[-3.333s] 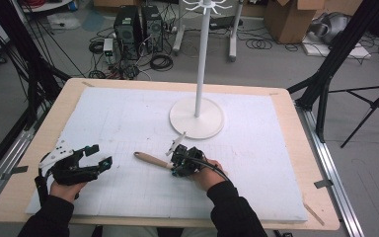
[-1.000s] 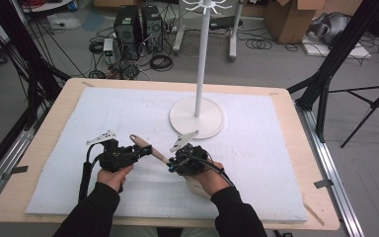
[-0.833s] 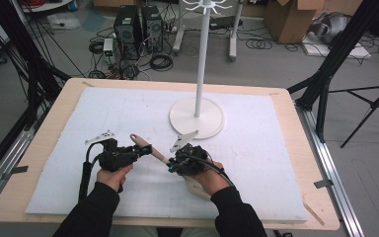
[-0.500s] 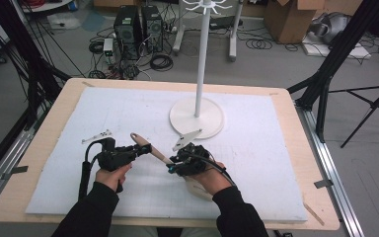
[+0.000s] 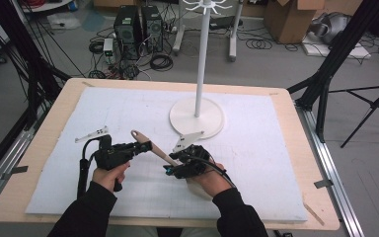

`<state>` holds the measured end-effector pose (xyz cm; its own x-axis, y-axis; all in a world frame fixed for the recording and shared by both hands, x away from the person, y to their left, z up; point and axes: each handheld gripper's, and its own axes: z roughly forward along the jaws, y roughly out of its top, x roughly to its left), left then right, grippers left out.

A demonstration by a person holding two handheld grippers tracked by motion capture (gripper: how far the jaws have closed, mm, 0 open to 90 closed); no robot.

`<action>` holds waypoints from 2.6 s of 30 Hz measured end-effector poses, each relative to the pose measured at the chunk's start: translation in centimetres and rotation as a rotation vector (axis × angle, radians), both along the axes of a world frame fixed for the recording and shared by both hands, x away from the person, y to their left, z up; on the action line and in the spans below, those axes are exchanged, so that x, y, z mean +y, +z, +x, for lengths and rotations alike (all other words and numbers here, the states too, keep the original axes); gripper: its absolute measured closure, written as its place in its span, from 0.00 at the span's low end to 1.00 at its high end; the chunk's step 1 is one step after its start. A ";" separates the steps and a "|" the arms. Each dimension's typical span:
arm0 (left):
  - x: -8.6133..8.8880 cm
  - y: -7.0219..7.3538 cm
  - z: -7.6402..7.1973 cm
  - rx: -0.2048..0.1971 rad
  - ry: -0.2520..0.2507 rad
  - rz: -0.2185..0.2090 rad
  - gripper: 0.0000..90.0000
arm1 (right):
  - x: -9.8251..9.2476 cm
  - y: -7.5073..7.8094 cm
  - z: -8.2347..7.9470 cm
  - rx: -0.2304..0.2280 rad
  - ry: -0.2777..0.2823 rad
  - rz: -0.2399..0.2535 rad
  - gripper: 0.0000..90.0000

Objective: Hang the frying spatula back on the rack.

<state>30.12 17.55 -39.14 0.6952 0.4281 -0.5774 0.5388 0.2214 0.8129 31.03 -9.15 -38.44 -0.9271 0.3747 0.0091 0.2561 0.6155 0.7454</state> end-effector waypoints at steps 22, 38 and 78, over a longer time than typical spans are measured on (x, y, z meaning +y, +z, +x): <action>-1.6 7.8 -0.6 -0.275 -0.137 0.063 0.82 | -3.1 3.7 -1.0 -0.023 0.077 0.236 0.55; -2.7 10.3 -1.6 -0.457 -0.266 0.133 0.82 | -3.0 5.3 -2.3 -0.080 0.157 0.335 0.53; 5.3 1.8 -6.4 -0.383 0.046 0.217 0.29 | -3.8 7.4 2.2 -0.095 -0.070 0.416 0.88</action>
